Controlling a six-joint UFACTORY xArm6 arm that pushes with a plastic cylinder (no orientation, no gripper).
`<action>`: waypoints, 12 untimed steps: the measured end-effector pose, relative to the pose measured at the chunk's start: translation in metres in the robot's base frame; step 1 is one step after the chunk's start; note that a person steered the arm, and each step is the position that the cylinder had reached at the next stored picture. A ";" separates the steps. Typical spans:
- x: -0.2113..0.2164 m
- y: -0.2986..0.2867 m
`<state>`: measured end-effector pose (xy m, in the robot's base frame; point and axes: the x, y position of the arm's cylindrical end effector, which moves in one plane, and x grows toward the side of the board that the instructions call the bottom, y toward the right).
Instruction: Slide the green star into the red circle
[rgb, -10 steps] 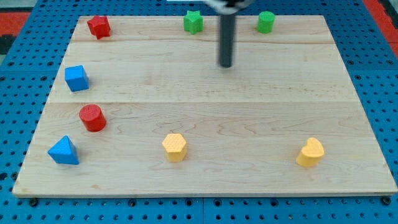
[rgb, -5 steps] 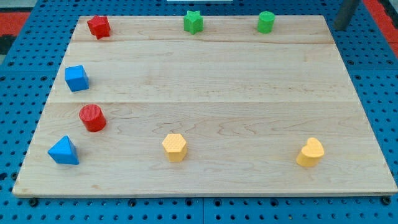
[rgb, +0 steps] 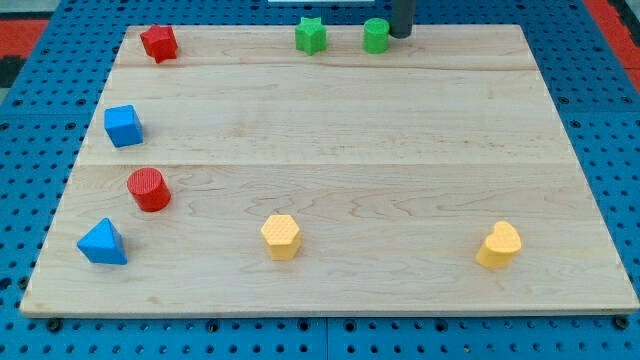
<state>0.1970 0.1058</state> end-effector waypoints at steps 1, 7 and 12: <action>0.000 -0.046; 0.085 -0.158; 0.173 -0.287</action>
<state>0.3701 -0.1809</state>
